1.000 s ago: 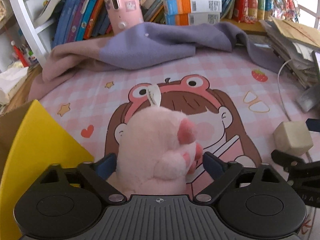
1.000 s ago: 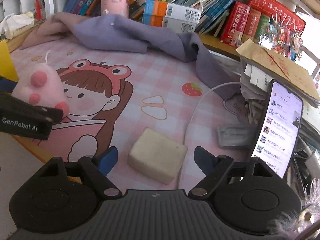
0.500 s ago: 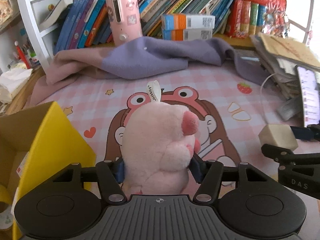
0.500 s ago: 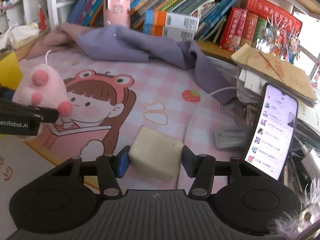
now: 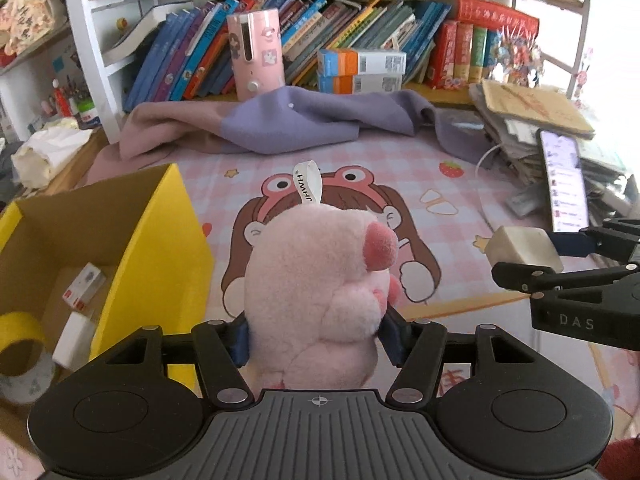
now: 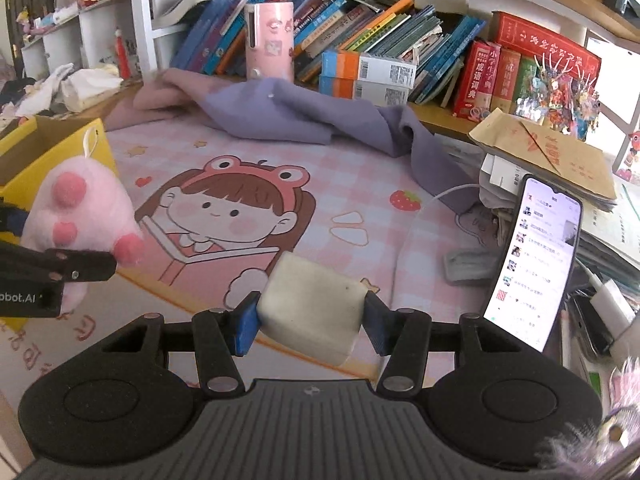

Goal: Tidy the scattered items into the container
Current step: 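Lift the plush pig and cream block and carry them toward the yellow box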

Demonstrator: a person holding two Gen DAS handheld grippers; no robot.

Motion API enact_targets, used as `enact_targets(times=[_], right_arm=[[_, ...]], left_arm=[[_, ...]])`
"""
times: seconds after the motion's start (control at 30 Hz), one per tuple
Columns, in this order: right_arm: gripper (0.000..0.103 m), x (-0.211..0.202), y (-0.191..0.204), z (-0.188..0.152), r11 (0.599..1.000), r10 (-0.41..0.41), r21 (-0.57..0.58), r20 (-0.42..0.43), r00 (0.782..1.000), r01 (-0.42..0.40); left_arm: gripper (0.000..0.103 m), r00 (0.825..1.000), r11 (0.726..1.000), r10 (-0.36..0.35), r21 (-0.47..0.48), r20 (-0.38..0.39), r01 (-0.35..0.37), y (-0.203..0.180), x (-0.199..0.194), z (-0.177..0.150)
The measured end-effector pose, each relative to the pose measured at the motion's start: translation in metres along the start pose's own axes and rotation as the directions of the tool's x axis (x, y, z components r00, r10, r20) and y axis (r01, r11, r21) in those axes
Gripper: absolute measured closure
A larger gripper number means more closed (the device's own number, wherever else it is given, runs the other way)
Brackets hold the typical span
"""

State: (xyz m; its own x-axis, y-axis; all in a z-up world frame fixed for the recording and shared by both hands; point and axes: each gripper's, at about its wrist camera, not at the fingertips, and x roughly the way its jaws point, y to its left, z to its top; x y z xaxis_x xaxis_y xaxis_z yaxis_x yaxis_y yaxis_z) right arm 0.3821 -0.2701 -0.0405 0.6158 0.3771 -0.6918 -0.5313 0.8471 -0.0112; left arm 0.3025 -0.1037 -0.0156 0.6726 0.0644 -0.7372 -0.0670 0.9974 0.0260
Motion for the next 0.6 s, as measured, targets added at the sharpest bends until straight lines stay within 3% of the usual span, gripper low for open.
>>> enact_targets(times=[0.33, 0.6], right_arm=[[0.052, -0.053, 0.033, -0.013, 0.999, -0.039, -0.011, 0.05, 0.998, 0.04], [0.052, -0.09, 0.064, -0.023, 0.995, -0.102, 0.015, 0.106, 0.989, 0.1]], left_arm=[[0.043, 0.991, 0.994, -0.102, -0.019, 0.085, 0.104, 0.016, -0.054, -0.026], [0.043, 0.973, 0.987, -0.152, 0.077, 0.171, 0.14, 0.028, -0.092, -0.044]])
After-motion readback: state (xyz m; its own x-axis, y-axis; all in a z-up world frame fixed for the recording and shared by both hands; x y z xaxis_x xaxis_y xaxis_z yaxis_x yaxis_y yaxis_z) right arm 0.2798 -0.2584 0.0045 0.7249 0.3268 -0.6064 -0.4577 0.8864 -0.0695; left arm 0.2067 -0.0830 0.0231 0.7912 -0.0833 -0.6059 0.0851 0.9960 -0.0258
